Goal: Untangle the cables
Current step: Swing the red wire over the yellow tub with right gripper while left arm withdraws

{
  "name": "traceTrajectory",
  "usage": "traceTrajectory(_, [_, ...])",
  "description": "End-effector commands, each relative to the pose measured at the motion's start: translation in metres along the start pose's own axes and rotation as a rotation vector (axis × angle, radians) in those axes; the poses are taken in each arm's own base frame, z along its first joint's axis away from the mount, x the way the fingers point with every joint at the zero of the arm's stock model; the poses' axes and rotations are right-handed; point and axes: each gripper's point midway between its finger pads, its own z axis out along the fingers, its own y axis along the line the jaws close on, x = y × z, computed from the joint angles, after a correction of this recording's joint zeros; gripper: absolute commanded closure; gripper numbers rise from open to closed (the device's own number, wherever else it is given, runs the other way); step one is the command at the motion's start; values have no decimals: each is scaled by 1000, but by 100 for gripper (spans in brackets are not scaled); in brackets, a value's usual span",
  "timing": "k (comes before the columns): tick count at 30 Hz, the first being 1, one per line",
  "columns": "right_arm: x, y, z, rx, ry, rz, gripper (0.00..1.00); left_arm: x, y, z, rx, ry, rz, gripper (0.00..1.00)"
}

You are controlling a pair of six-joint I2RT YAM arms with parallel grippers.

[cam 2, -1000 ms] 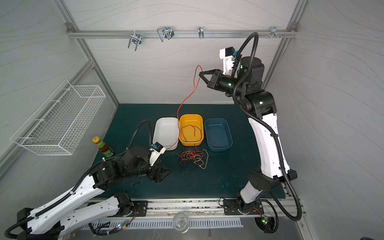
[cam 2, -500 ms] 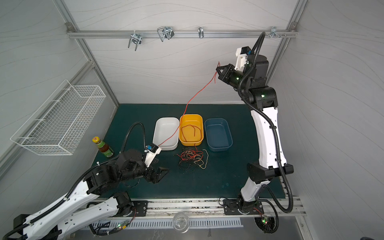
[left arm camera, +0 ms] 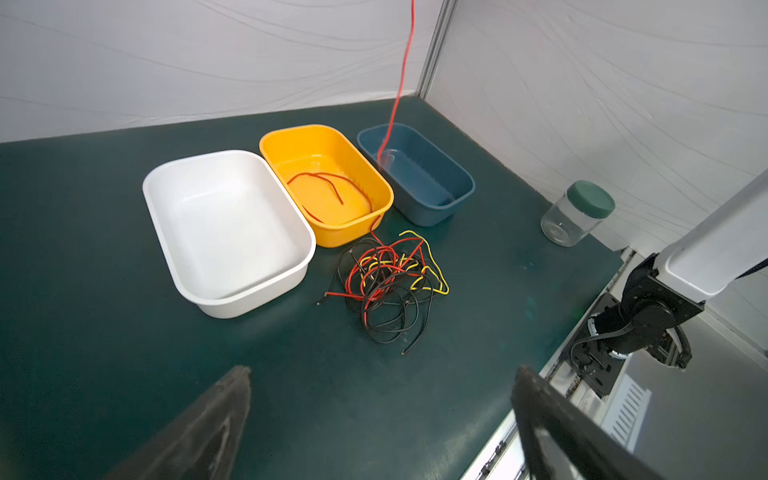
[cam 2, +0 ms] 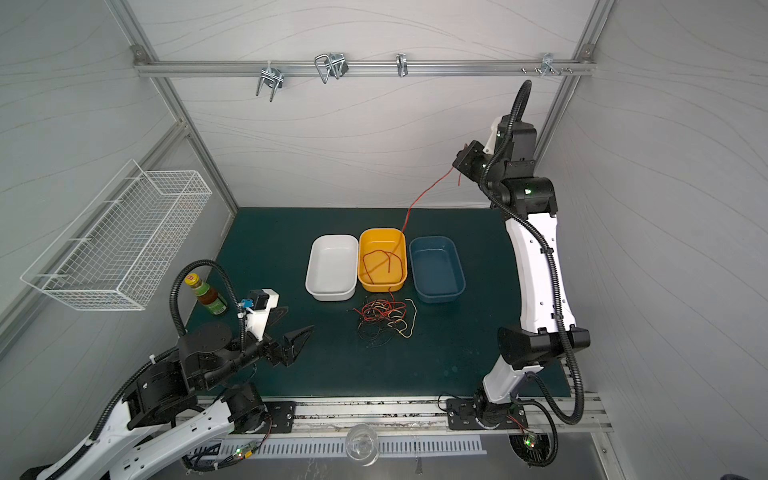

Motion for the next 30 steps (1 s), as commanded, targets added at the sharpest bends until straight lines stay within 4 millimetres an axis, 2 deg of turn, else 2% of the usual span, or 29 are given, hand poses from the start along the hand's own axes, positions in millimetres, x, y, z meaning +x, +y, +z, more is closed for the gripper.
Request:
traceTrajectory(1, [-3,14,-11,-54,-2,16,100,-15,-1,0,-3,-67,5,1])
traceTrajectory(4, [8,38,-2,-189,77,16,100,-11,7,7,-60,-35,9,1])
traceTrajectory(7, [13,53,1,-228,93,-25,100,-6,15,16,-119,10,19,1])
traceTrajectory(14, [8,87,-12,-323,70,-99,100,0,22,27,-179,75,24,1])
traceTrajectory(19, [19,98,-5,-357,92,-125,100,-1,24,27,-193,73,23,1])
traceTrajectory(23, [41,110,6,-386,130,-185,100,1,24,28,-192,75,24,1])
traceTrajectory(30, [71,115,29,-392,173,-210,100,3,24,30,-193,85,28,1])
